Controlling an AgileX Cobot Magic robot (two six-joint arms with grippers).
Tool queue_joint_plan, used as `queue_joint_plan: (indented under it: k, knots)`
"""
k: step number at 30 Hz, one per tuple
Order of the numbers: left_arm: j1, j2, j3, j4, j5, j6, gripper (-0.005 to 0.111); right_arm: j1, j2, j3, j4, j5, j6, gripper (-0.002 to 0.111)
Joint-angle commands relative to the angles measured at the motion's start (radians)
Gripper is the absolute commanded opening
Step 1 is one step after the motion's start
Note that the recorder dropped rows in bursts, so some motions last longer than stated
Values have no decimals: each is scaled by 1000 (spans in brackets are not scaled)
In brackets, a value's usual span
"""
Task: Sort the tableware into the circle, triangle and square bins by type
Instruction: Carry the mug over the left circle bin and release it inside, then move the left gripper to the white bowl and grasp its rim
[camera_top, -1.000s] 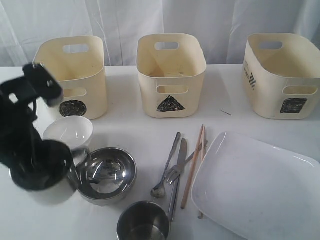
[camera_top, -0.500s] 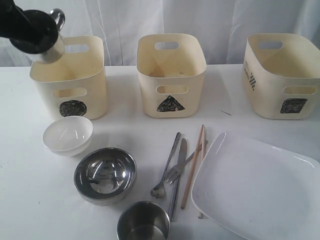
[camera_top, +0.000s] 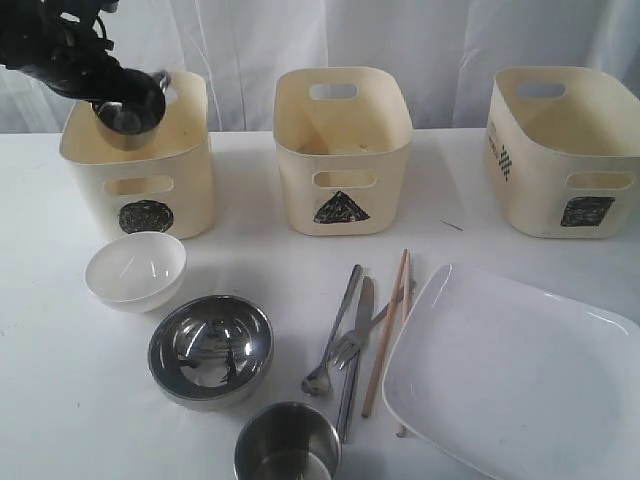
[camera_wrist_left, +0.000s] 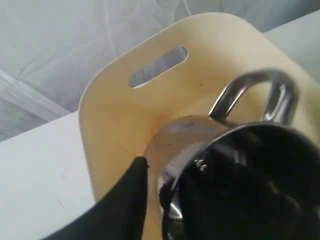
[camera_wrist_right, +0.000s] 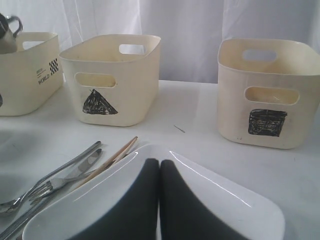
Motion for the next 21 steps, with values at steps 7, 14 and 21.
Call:
queue_joint_plan:
  k: [7,14,21]
  knots:
    - [16,-166,29,-26,241,1,40,-2,-5,4,-5,-5,5,0]
    - [16,-554,383,-340,295,182,40,-2,-5,4,-5,-5,5,0]
    - [16,-680,635,-394,317,166,48,-2,-5,4,-5,-5,5,0]
